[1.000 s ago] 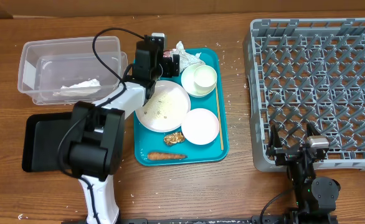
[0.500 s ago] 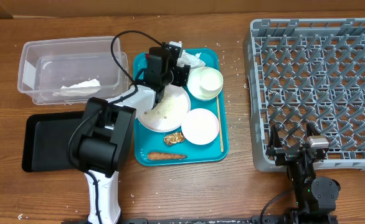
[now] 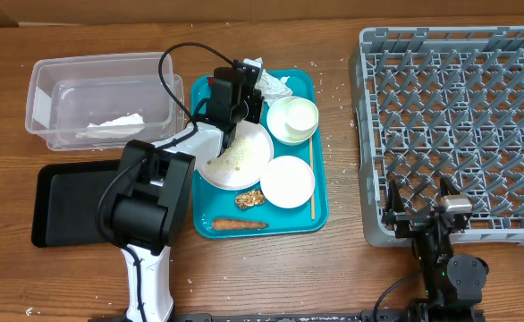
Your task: Sort waste into correct bins and load items into the dishwasher
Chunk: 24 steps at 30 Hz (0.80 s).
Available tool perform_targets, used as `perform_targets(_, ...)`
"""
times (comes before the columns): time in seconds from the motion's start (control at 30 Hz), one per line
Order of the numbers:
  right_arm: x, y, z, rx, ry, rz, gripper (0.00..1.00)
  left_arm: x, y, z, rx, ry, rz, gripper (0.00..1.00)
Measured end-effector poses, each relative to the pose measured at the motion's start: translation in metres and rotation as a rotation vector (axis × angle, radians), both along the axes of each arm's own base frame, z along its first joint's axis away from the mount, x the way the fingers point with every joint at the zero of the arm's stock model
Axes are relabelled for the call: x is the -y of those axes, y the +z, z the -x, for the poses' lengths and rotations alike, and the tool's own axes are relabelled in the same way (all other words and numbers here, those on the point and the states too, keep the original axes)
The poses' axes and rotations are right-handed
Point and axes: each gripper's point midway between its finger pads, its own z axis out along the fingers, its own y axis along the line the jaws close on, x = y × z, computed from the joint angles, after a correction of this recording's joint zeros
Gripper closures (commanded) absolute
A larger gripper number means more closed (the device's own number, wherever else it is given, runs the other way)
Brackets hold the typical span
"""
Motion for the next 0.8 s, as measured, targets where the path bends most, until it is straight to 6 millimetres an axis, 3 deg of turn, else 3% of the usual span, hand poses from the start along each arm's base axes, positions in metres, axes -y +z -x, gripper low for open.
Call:
perform_targets(0.33, 0.0, 0.0, 0.0, 0.0, 0.0, 0.0, 0.0, 0.001, 0.016, -0.006, 0.045, 0.011, 0.023, 0.96)
perform_targets(0.47, 0.0, 0.0, 0.0, 0.0, 0.0, 0.0, 0.0, 0.002, 0.063, -0.008, 0.112, 0.029, 0.076, 0.95)
perform_targets(0.5, 0.0, 0.0, 0.0, 0.0, 0.0, 0.0, 0.0, 0.002, 0.081, -0.008, 0.139, 0.032, 0.092, 0.79)
perform_targets(0.53, 0.0, 0.0, 0.0, 0.0, 0.0, 0.0, 0.0, 0.002, 0.099, -0.007, 0.167, 0.034, 0.108, 0.57)
perform_targets(0.6, 0.0, 0.0, 0.0, 0.0, 0.0, 0.0, 0.0, 0.001, 0.128, -0.004, 0.205, 0.041, 0.139, 0.28)
perform_targets(0.67, 0.0, 0.0, 0.0, 0.0, 0.0, 0.0, 0.0, -0.001, 0.144, -0.001, 0.212, 0.047, 0.152, 0.19)
perform_targets(0.73, 0.0, 0.0, 0.0, 0.0, 0.0, 0.0, 0.0, -0.002, 0.138, 0.003, 0.169, 0.054, 0.147, 0.19)
perform_targets(0.8, 0.0, 0.0, 0.0, 0.0, 0.0, 0.0, 0.0, -0.003, 0.119, 0.005, 0.115, 0.057, 0.128, 0.19)
